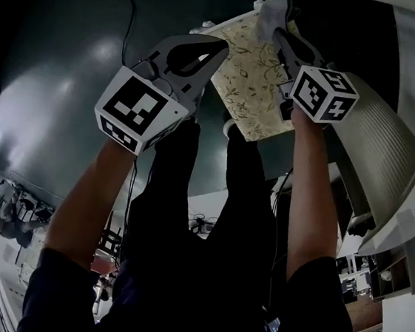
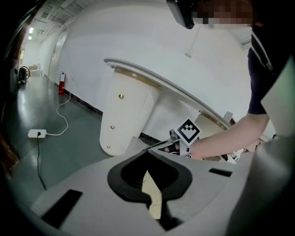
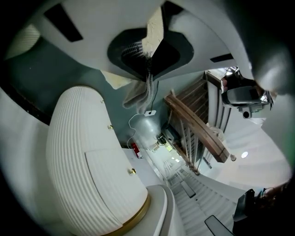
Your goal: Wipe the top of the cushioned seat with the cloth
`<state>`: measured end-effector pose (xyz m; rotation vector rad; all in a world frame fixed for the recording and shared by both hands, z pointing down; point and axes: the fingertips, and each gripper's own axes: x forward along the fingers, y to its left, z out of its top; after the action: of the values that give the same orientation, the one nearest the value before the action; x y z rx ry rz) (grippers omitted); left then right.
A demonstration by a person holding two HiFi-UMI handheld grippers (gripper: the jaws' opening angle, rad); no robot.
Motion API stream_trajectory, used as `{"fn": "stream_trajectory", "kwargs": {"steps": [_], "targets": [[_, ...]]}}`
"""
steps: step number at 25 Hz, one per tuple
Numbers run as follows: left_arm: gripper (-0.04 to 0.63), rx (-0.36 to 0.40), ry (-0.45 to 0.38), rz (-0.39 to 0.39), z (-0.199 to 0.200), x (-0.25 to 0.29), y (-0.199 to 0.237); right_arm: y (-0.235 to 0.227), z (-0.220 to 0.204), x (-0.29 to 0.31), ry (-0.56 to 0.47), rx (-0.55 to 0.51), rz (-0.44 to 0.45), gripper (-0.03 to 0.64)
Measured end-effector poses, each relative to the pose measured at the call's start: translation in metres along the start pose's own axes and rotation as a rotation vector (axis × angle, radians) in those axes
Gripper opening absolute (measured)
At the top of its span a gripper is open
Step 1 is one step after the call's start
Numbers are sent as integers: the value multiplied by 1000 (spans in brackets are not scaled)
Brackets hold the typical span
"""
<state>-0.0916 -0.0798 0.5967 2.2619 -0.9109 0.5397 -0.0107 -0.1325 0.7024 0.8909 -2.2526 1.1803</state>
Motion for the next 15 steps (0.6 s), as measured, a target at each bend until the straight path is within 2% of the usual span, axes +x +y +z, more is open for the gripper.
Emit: {"fn": "stream_trajectory", "kwargs": {"steps": [8,15], "targets": [[8,24,36,-52,-8,17,-24,-37,-46,-38,12,90,-98,34],[8,66,48,-107,5,29,-49,-50,-66,-75,-15,154,-161,34]]}}
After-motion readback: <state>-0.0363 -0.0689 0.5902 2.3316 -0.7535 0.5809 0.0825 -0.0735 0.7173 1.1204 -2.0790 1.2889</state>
